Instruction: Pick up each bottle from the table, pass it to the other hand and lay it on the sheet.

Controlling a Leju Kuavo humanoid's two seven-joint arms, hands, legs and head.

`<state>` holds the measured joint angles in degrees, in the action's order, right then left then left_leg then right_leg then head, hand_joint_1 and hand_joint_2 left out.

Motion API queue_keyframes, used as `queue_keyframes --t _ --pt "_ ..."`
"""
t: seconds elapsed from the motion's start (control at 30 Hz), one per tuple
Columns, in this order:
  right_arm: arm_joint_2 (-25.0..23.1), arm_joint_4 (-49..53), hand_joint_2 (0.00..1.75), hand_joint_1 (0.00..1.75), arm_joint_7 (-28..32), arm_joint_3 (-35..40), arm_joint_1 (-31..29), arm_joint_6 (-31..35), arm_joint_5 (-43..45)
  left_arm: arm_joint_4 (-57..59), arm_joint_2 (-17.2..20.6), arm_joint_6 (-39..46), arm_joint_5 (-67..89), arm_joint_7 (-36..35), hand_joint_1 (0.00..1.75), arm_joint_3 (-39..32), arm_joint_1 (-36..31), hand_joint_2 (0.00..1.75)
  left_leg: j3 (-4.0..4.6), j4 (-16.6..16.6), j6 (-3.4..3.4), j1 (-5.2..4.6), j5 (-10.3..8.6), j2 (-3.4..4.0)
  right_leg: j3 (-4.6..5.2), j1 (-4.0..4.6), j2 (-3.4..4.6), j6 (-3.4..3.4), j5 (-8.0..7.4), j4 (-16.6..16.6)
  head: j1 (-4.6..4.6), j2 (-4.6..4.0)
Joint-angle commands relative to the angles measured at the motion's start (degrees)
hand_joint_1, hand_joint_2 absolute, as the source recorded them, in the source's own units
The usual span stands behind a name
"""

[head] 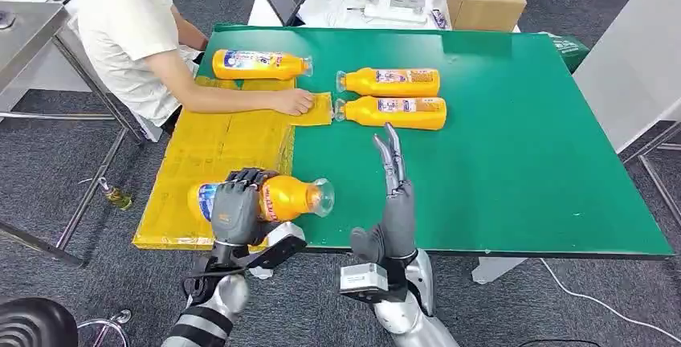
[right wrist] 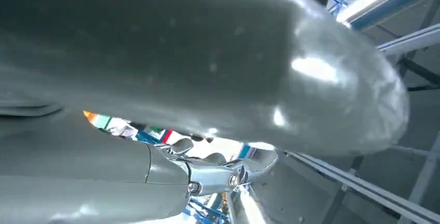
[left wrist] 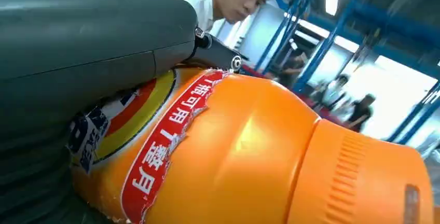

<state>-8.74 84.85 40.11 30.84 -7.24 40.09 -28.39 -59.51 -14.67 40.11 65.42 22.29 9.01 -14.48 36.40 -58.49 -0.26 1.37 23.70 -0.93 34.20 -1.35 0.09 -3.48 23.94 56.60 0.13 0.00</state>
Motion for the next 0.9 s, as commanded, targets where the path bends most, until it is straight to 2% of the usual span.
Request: queue_keyframes --t 0.03,0.07,0.17,0.2,0.27,0.3,0.33,0.37,0.4,0.43,0.47,0.5,0.53,0.67,0.9 --pt "0.61 -4.06 0.00 0.00 -0.11 -0.38 -3.26 -0.09 0.91 26.28 2.44 -0.53 8.31 -9.20 1.75 0.89 -13.46 1.75 -0.46 0.14 0.13 -0.01 0.09 0.16 -0.43 0.06 0.04 0.23 0.05 -0.16 0.00 0.00" --pt "0.61 -4.06 0.00 0.00 -0.11 -0.38 -3.26 -0.09 0.91 26.28 2.44 -0.53 8.31 -9.20 1.75 0.89 -13.46 1.75 -0.18 0.06 0.06 -0.01 0.01 -0.04 -0.21 0.02 -0.09 0.10 0.03 -0.06 0.02 0.00" --pt "0.87 -4.87 0.00 0.00 -0.11 -0.35 -3.41 -0.09 2.13 31.39 2.12 -4.51 4.69 -10.04 1.68 0.85 -16.85 1.75 -0.18 0.05 0.06 0.00 0.02 -0.04 -0.22 0.03 -0.07 0.11 0.03 -0.06 0.04 0.00" --pt "1.01 -5.35 0.00 0.00 -0.11 -0.15 -3.52 -0.09 2.68 32.38 2.11 -5.63 3.72 -10.46 1.54 0.60 -17.65 1.75 -0.28 0.05 0.08 0.02 0.06 0.03 -0.30 0.07 -0.03 0.16 0.04 -0.09 -0.02 0.00" --pt "1.09 -5.59 0.00 0.00 -0.11 -0.20 -3.59 -0.09 3.31 33.27 2.12 -6.86 2.04 -10.31 1.54 0.07 -18.55 1.75 -0.17 0.04 0.06 0.00 0.02 0.00 -0.19 0.04 -0.04 0.11 0.02 -0.05 0.04 0.00" --pt "1.21 -6.15 0.00 0.00 -0.11 0.17 -3.82 -0.09 3.97 33.96 2.14 -7.89 0.97 -10.23 1.41 -0.26 -19.04 1.75 -0.29 0.06 0.09 0.02 0.06 0.08 -0.30 0.07 0.01 0.18 0.03 -0.08 0.00 0.00" --pt "1.27 -6.55 0.00 0.00 -0.11 0.30 -4.03 -0.09 4.42 34.51 2.24 -8.76 0.47 -10.39 1.40 -0.42 -19.42 1.75 -0.19 0.05 0.06 0.00 0.04 0.06 -0.19 0.03 0.01 0.13 0.02 -0.05 0.00 0.00" --pt "1.27 -6.55 0.00 0.00 -0.11 0.30 -4.03 -0.09 4.42 34.51 2.24 -8.76 0.47 -10.39 1.05 -0.42 -19.42 1.75 -0.31 0.07 0.08 0.01 0.06 0.09 -0.32 0.06 0.02 0.19 0.03 -0.09 0.02 0.00" --pt "1.37 -6.76 0.00 0.00 -0.11 0.28 -4.17 -0.09 4.81 35.18 2.55 -9.59 0.30 -10.44 0.49 -0.25 -19.95 1.75 -0.34 0.08 0.08 0.02 0.07 0.14 -0.34 0.07 0.07 0.19 0.02 -0.10 0.00 0.00" --pt "1.56 -7.67 0.00 0.00 -0.11 0.72 -4.62 -0.09 6.04 36.18 2.84 -10.73 -0.78 -10.98 0.33 -0.34 -20.61 1.75 -0.21 0.07 0.05 -0.01 0.02 0.10 -0.21 0.03 0.07 0.12 -0.01 -0.07 0.00 0.00" --pt "1.56 -7.67 0.00 0.00 -0.11 0.72 -4.62 -0.09 6.04 36.18 2.84 -10.73 -0.78 -10.98 0.33 -0.34 -20.61 1.75 -0.22 0.06 0.05 0.00 0.03 0.12 -0.21 0.03 0.09 0.12 -0.02 -0.07 0.00 0.00" --pt "1.66 -7.85 0.00 0.00 -0.11 0.62 -4.78 -0.09 6.55 36.88 2.91 -12.20 -1.92 -11.34 0.10 -0.93 -20.98 1.75 -0.32 0.08 0.08 0.01 0.05 0.19 -0.31 0.06 0.13 0.17 -0.02 -0.10 0.00 0.00" --pt "1.84 -8.08 0.00 0.00 -0.11 0.88 -5.00 -0.09 7.41 37.41 2.86 -13.90 -3.20 -11.54 0.00 -1.42 -21.41 1.75 -0.44 0.12 0.12 0.01 0.06 0.24 -0.41 0.08 0.16 0.22 -0.02 -0.14 0.02 0.00" --pt "2.48 -8.69 0.00 0.00 -0.11 1.61 -5.51 -0.09 8.84 38.13 3.41 -15.39 -3.30 -12.03 0.00 -0.66 -21.75 1.75 -0.24 0.06 0.06 -0.01 0.02 0.16 -0.22 0.02 0.11 0.10 -0.03 -0.06 0.00 0.00" --pt "3.53 -8.92 0.00 0.00 -0.11 1.52 -5.53 -0.09 11.06 38.59 3.11 -23.66 -4.59 -9.36 0.00 1.09 -21.69 1.75 -0.41 0.10 0.09 0.00 0.05 0.11 -0.43 0.05 0.09 0.17 0.00 -0.11 0.00 0.00"
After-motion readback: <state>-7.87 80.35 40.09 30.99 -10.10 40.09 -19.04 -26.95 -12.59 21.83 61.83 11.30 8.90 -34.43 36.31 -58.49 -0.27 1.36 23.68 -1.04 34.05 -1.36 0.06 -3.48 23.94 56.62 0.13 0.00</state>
